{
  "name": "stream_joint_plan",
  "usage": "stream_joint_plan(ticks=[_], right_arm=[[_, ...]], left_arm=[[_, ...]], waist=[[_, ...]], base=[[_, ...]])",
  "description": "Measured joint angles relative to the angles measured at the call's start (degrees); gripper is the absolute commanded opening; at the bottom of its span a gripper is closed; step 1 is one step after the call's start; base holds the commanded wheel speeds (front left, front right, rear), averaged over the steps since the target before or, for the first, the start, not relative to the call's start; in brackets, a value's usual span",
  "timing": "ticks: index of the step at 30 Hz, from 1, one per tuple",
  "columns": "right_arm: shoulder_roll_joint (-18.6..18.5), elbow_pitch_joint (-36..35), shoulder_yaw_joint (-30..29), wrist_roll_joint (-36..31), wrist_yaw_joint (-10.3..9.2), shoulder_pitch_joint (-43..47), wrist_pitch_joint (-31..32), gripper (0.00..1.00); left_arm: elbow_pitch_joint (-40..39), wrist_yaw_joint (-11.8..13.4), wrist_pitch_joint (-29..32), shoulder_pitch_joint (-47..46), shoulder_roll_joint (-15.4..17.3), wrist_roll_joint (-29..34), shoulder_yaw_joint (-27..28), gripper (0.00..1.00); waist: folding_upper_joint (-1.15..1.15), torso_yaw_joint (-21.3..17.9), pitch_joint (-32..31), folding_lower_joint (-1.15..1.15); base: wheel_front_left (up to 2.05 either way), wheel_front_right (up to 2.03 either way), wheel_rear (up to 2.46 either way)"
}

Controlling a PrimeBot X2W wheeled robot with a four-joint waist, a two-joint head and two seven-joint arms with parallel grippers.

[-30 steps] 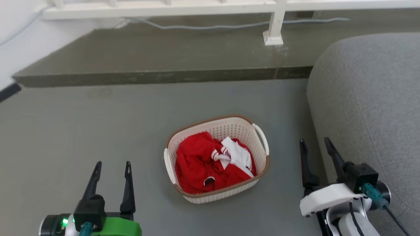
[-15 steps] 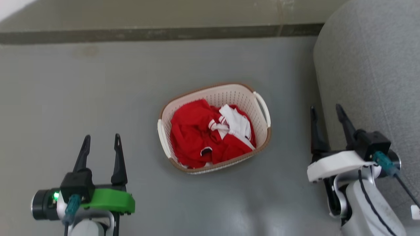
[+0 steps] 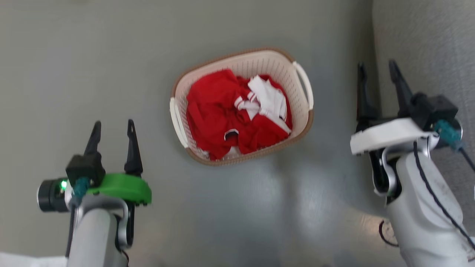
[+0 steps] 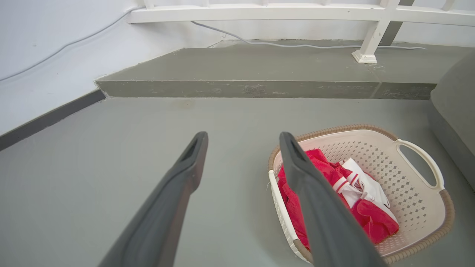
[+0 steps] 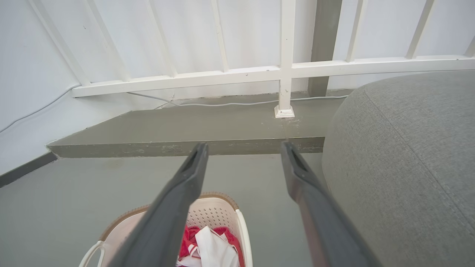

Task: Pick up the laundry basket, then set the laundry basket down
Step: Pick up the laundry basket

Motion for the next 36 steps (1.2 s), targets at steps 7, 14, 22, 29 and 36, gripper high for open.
stream_joint_plan(ticks=[7,14,22,29,36], right_arm=[[0.01,0.07,-0.34,-0.02,0.03,-4.93,0.0,1.0],[0.01,-1.44,-1.11,-0.11,0.04,-9.94,-0.01,1.0],[0.0,-4.19,-1.54,-0.36,0.54,-15.64,-0.16,1.0],[0.03,-5.01,-2.91,-0.6,0.53,-17.84,-0.16,1.0],[0.12,-5.26,-3.22,-0.6,0.56,-18.56,-0.16,1.0]], left_arm=[[4.09,0.0,0.0,-5.95,-0.26,-1.58,-0.12,1.0],[5.94,-0.41,0.0,-11.76,-0.46,-1.68,-0.85,1.0],[7.97,-0.92,-0.01,-18.27,-0.86,-1.75,-2.32,1.0],[13.22,-1.51,-0.09,-21.19,-1.07,-1.86,-3.93,1.0],[15.91,-1.91,-0.09,-22.07,-1.03,-1.83,-3.74,1.0]], waist=[[0.0,0.18,5.72,0.0],[0.0,0.3,11.48,0.0],[0.0,0.16,18.06,0.0],[0.0,-0.35,23.45,0.0],[0.0,-1.4,25.11,0.0]], base=[[0.0,0.0,0.0],[0.0,0.0,0.0],[0.0,0.0,0.0],[0.0,0.0,0.0],[0.0,0.0,0.0]])
